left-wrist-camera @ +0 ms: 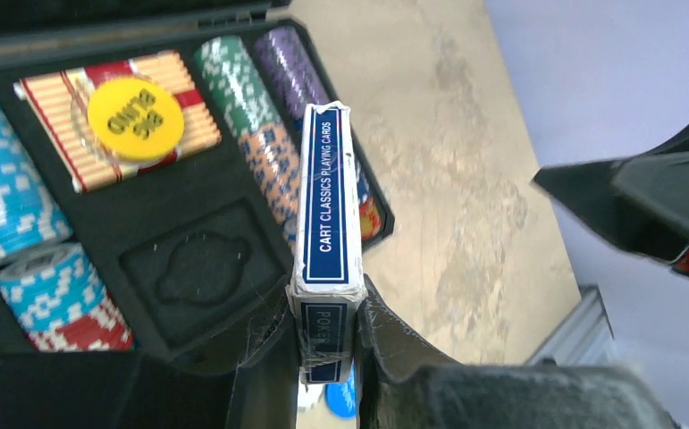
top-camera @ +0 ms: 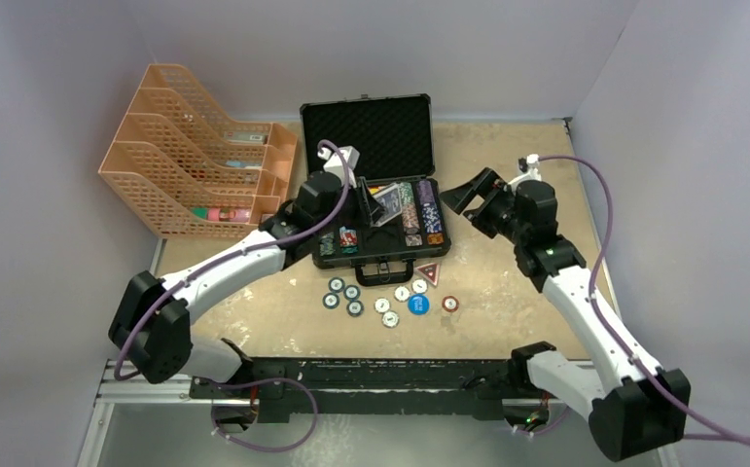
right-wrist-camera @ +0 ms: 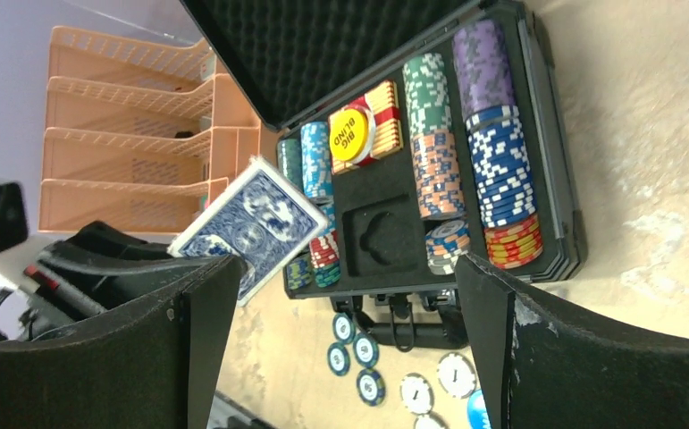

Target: Pack up texas hold em set

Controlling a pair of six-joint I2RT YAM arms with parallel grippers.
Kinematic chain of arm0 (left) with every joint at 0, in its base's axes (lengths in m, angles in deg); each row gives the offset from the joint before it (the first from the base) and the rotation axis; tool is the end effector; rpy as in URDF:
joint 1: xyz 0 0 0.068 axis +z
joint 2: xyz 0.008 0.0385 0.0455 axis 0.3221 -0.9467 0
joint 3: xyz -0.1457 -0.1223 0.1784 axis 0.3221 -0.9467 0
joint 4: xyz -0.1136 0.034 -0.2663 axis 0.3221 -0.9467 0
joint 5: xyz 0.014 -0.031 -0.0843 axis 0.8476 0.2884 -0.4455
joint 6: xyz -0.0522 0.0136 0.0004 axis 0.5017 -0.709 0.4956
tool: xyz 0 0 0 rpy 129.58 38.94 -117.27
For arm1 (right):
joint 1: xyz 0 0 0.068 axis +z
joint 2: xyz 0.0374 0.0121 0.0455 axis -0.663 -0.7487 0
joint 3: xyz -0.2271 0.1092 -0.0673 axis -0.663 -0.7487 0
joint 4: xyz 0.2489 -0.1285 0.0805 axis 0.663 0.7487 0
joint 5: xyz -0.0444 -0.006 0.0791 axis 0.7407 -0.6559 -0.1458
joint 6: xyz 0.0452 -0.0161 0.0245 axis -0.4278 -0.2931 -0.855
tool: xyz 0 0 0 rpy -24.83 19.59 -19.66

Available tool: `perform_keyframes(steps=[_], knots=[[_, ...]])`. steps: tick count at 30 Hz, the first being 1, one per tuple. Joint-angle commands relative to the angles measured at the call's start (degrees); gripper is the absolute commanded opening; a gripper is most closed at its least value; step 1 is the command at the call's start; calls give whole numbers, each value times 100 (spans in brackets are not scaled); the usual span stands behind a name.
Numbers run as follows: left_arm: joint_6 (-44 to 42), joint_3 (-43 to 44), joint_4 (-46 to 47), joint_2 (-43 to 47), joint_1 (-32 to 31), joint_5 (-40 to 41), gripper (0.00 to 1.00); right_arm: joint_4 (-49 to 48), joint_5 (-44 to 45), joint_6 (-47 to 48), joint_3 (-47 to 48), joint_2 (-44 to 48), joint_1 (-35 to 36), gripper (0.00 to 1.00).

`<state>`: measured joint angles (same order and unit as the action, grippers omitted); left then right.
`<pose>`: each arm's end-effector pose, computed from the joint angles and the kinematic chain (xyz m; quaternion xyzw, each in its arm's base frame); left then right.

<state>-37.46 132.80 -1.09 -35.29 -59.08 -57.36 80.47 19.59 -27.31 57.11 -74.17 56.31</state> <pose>0.2726 -0.2320 0.2630 0.0087 0.8192 -0.3740 0.4346 0.2662 0.0770 0.2958 0.1958 0.7723 0.3888 0.4627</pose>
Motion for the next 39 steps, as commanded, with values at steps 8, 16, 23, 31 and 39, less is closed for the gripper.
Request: perform_keyframes(steps=[8, 16, 23, 31, 39], knots=[[8, 720, -1821, -446, 605, -1687, 0, 137, 106, 822, -151, 166, -11, 89], [325, 844, -1373, -1232, 628, -2014, 0, -177, -65, 747, -377, 175, -11, 88], [710, 799, -721, -1632, 639, -2093, 0, -388, -252, 474, -612, 262, -11, 87], [656, 732, -914, -1745, 644, -1700, 37, -346, -250, 494, -583, 147, -13, 87], [320, 913, -1741, -1280, 733, -422, 71, -468, -301, 444, -620, -3, -11, 87]])
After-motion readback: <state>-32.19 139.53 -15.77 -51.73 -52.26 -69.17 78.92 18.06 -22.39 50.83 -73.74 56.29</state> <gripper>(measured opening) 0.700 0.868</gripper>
